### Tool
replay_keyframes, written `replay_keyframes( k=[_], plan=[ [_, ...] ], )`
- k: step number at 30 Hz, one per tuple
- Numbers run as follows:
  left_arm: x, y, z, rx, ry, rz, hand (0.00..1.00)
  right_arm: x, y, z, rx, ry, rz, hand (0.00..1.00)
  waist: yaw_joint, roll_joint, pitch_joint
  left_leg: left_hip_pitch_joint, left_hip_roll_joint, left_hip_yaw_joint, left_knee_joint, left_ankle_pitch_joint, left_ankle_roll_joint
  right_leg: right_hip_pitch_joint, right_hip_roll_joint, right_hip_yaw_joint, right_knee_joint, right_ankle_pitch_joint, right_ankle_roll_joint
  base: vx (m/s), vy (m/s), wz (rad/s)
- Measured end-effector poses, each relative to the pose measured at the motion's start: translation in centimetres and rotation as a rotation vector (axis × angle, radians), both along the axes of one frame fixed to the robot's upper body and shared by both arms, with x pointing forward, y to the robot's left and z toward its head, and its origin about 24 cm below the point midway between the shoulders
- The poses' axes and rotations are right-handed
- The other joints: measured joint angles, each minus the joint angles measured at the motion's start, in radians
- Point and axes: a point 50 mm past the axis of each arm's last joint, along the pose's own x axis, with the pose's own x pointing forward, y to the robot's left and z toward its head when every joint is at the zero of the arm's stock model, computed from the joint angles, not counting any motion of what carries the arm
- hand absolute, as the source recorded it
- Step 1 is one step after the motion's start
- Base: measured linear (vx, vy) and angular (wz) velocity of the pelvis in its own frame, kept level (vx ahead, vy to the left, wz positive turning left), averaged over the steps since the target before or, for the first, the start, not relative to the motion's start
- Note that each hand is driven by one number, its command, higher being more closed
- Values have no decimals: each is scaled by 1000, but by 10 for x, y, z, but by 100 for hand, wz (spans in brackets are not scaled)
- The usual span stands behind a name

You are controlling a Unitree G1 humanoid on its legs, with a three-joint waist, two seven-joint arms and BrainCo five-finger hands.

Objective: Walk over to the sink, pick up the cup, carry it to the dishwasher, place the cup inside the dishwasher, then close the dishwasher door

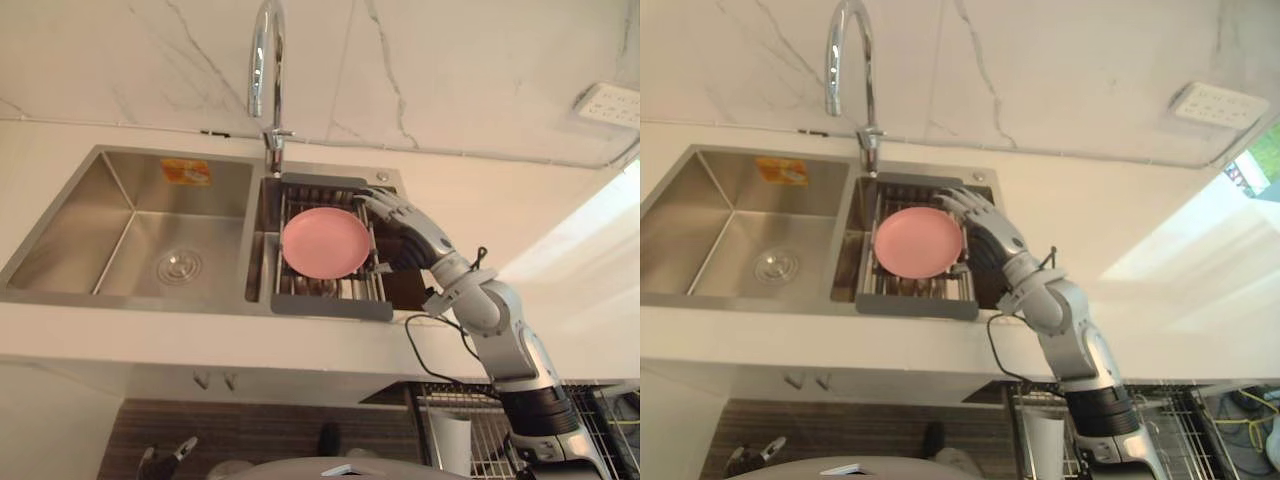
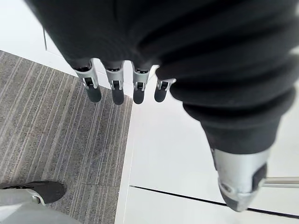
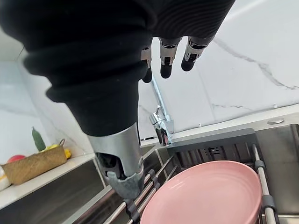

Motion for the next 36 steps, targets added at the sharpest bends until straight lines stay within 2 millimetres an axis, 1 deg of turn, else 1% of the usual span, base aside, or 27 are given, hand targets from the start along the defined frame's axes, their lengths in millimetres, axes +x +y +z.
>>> replay_keyframes(
  k=[3,8,12,15,18,22,31,36],
  plan=[
    [-1,0,0,-1,5,-1,0,7,3,-4,-71,34,12,0,3,0,-3,-5,0,-1,-7,6,1,-6,0,-1,0,2,-3,0,0,0],
    [0,0,0,1,8,-8,0,9,6,-15,-219,50,6,0,6,0,-4,-5,0,-7,-15,11,1,-8,0,-7,0,2,-3,7,17,3],
    [0,0,0,-1,12,-8,0,13,1,-26,-289,79,-34,0,7,-1,-5,-5,-2,-7,-14,11,1,-10,-1,-6,0,2,-3,11,27,0],
    [0,0,-1,-6,13,-11,0,16,-1,-30,-303,95,-45,0,8,0,-5,-6,-2,-7,-14,11,1,-11,-1,-6,0,2,-3,4,13,0],
    [0,0,-1,-10,14,-14,0,16,1,-30,-318,88,-40,0,8,0,-5,-6,-2,-8,-14,11,1,-12,-1,-7,0,2,-2,2,10,0],
    [0,-1,-1,-13,15,-27,0,21,4,-40,-375,95,-43,0,10,0,-5,-7,-4,-18,-13,12,2,-10,-3,-12,0,2,-2,-3,10,3],
    [0,-1,-1,-14,18,-27,0,34,-5,-55,-405,122,-102,0,27,0,-5,-14,-5,-27,-13,17,0,-9,-8,-26,0,2,-3,-2,9,3],
    [-1,-2,-1,-16,24,-30,0,38,-13,-66,-429,154,-148,0,30,0,-5,-16,-8,-37,-13,18,1,-6,-11,-32,0,2,-2,2,24,3]
  ],
)
